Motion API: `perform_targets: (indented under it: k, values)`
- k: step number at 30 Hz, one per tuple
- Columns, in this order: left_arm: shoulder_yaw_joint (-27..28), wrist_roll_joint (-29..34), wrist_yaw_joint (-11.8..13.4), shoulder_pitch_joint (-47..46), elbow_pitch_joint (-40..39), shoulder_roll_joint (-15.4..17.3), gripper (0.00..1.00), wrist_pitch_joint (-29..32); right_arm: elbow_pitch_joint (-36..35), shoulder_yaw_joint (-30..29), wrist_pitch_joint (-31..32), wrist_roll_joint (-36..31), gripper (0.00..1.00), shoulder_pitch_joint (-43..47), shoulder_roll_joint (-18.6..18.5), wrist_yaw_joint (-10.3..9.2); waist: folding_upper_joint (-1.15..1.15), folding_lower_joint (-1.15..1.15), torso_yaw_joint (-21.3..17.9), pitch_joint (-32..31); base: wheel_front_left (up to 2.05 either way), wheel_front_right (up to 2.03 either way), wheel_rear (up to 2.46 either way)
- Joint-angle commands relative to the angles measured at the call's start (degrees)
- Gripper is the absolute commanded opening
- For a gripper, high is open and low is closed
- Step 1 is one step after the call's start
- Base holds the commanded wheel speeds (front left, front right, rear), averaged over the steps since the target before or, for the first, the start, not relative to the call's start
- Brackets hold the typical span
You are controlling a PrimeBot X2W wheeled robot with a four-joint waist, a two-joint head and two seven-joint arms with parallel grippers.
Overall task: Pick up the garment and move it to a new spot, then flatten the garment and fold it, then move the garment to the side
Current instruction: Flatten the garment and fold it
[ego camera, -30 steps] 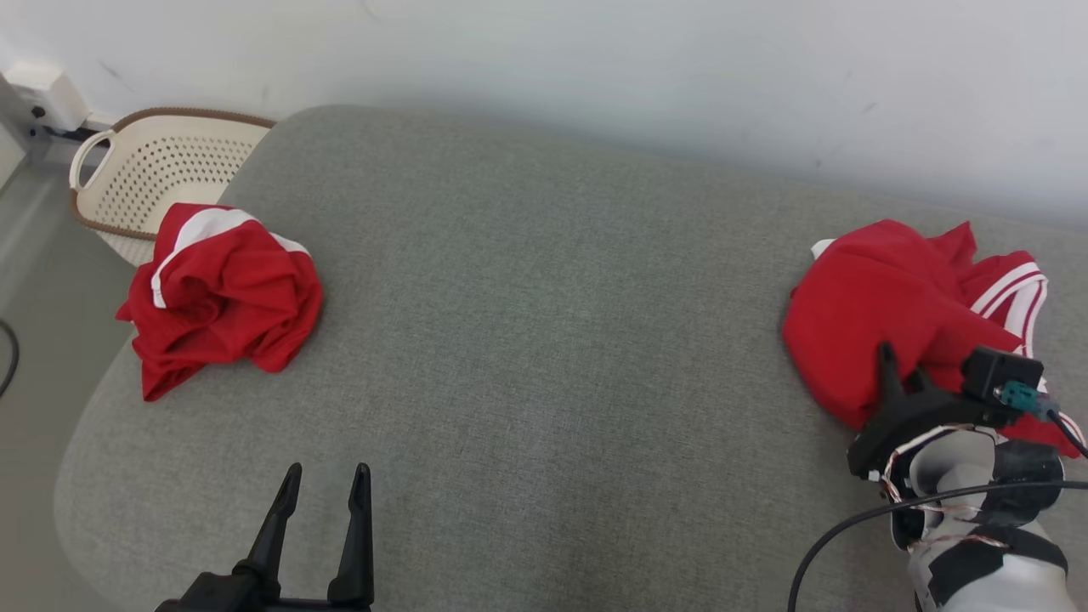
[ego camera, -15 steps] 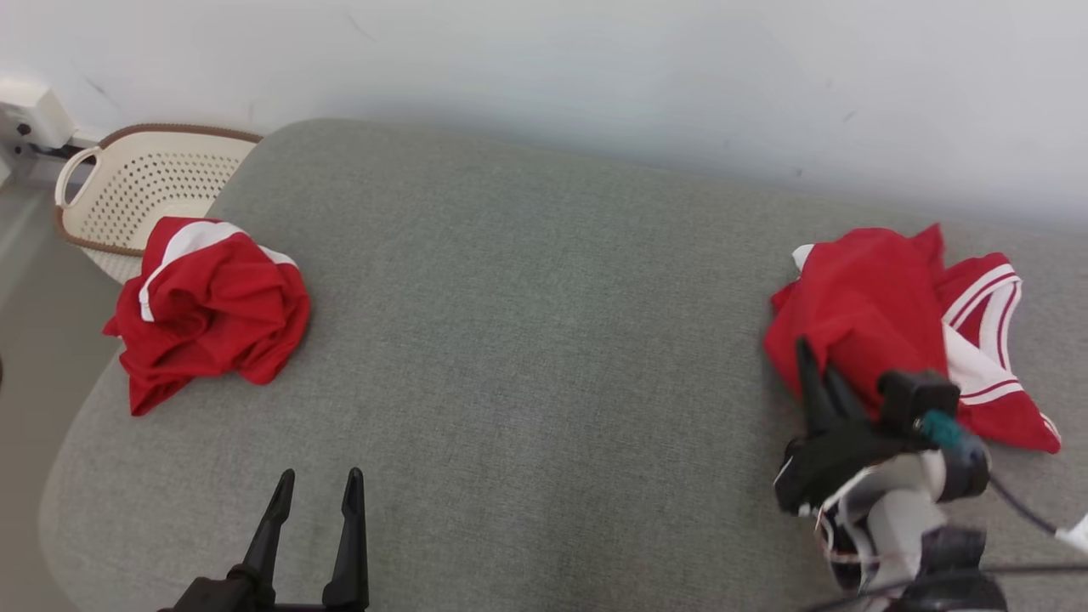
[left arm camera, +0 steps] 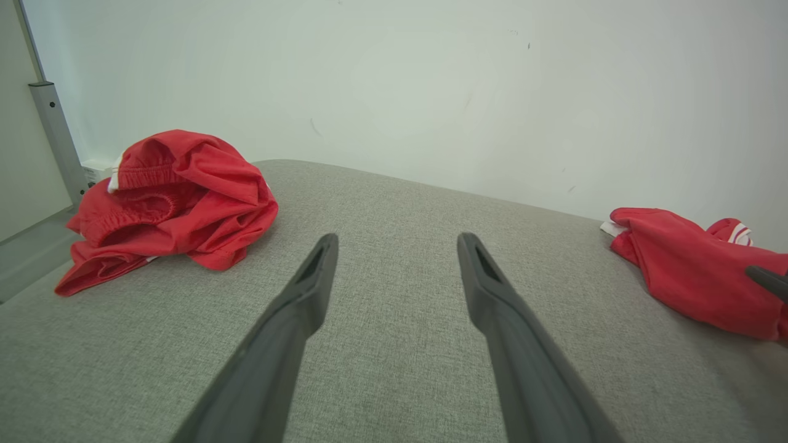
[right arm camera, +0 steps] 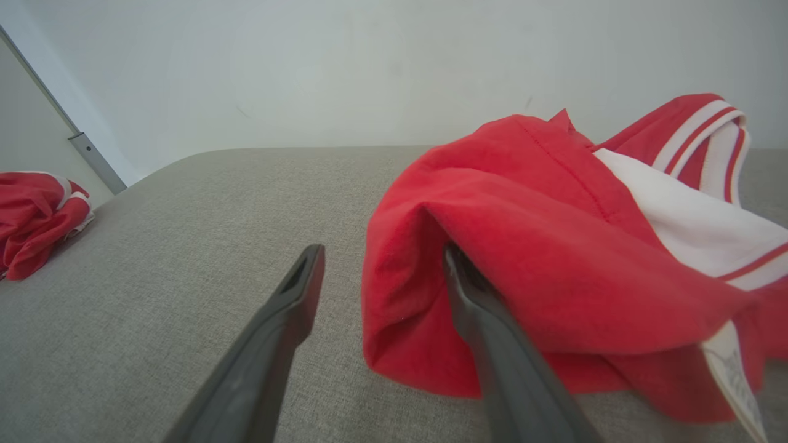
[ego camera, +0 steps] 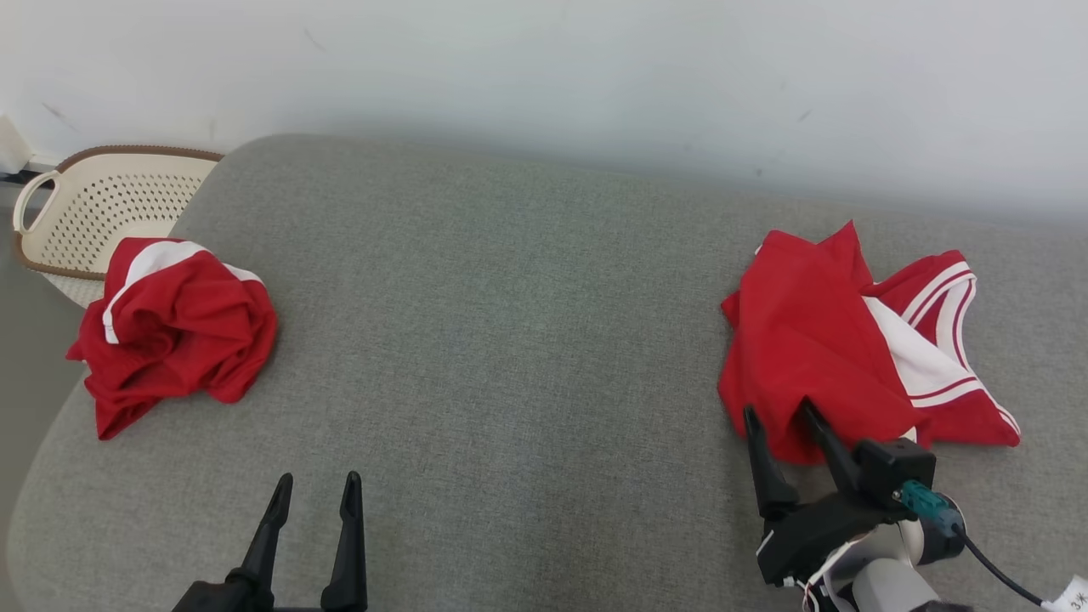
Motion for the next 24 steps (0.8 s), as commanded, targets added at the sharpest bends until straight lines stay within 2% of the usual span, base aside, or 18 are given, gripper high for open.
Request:
perform_targets:
  k: [1,6,14,20,24]
  values:
    - [0.1,0.2,0.0,0.9,-0.1,0.0,1.0,-0.2,-0.5,-0.1,-0.1,0.4,1.0,1.3,-0.3,-0.03,0.0,0.0,-0.2,-0.2,0.0,0.0,0.0]
    - [0.0,0.0,0.2,1.3,0.1,0.0,1.0,-0.2,-4.8,-0.8,0.3,0.9,1.0,5.6,0.0,-0.03,0.0,0.0,-0.7,-1.0,0.0,0.0,0.0]
    - [0.3,-0.4,0.4,2.5,-0.3,0.0,1.0,-0.2,-18.7,-5.4,1.8,-0.5,1.0,14.0,0.3,-0.03,0.0,0.0,-1.5,-1.7,0.0,0.0,0.0]
    - [-0.4,-0.3,0.3,1.7,-0.1,0.0,1.0,-0.2,-24.3,-10.7,5.6,-3.6,1.0,11.5,-1.1,-0.03,0.0,0.0,-1.7,-1.8,0.0,0.0,0.0]
    - [-0.8,-0.3,0.2,1.4,0.0,0.0,1.0,-0.2,-22.4,-13.3,7.1,-4.3,1.0,8.4,-2.7,-0.03,0.0,0.0,-1.3,-1.6,0.0,0.0,0.0]
